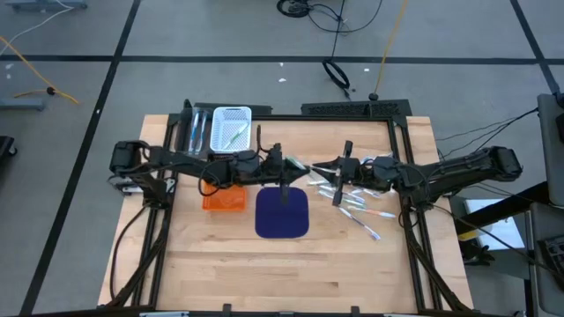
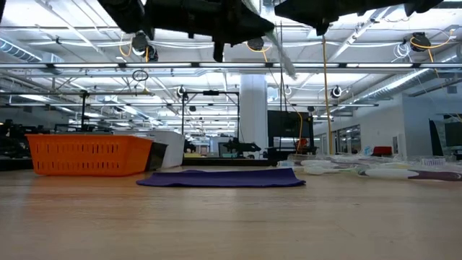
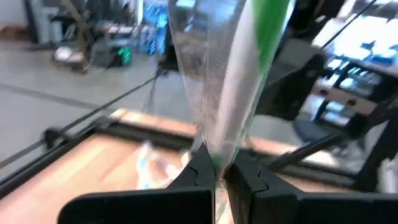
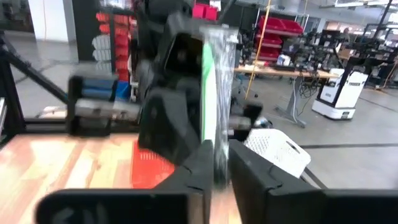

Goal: Pick & Place Toothbrushes
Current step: Put the green toothbrush into the white bin, then put the violet toothbrush into the black bin

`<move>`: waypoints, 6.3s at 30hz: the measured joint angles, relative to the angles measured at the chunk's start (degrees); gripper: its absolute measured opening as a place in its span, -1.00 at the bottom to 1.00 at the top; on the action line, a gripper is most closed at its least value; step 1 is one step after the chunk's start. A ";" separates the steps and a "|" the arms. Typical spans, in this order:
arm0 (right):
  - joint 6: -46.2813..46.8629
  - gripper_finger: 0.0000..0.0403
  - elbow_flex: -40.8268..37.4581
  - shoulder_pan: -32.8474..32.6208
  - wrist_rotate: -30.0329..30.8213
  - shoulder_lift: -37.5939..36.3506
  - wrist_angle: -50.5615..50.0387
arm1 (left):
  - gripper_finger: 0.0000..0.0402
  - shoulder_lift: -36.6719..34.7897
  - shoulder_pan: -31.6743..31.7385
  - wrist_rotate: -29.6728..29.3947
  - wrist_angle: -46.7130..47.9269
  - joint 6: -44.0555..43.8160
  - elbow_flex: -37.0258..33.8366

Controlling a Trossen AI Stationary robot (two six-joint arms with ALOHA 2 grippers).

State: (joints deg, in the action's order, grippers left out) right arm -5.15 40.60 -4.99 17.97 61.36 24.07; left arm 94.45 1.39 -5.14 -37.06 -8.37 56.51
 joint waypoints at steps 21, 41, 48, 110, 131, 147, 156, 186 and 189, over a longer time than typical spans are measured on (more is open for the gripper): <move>8.42 -0.36 0.02 0.00 -0.26 -2.81 -16.74 | -0.98 -26.46 2.40 -34.23 50.79 -4.94 0.04; 9.03 -0.41 0.00 0.00 -0.28 -2.81 -18.81 | -0.98 -24.77 24.76 -25.00 68.68 -14.90 0.01; 9.05 -0.41 -1.66 0.00 -0.30 -2.79 -18.29 | -0.98 -19.91 32.01 -16.72 68.83 -14.61 -0.07; 23.80 -0.50 -8.50 0.17 3.09 -2.81 -39.82 | -0.11 -14.57 25.16 9.65 49.63 -5.23 0.02; 36.12 -0.50 -8.50 0.17 4.17 -2.11 -63.40 | -0.11 -14.57 9.88 5.22 43.45 -2.85 0.02; 38.52 -0.65 -12.13 0.20 2.93 2.02 -62.91 | -0.11 -14.57 8.19 4.52 43.20 -2.24 0.02; 38.40 -0.99 -12.10 0.17 3.02 2.00 -61.52 | -0.11 -14.55 8.19 4.51 43.18 -2.26 0.02; 13.44 -1.00 -4.57 -0.35 7.14 -3.47 -10.96 | -0.11 -14.14 4.04 4.52 19.63 0.71 0.00; 13.40 -1.00 -4.57 -0.35 6.79 -3.45 -9.97 | -0.11 -12.40 3.36 4.52 15.58 0.78 0.00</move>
State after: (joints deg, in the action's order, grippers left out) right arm 8.26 36.03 -5.34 24.77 57.91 14.10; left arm 82.05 4.75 -0.62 -21.48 -7.60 56.51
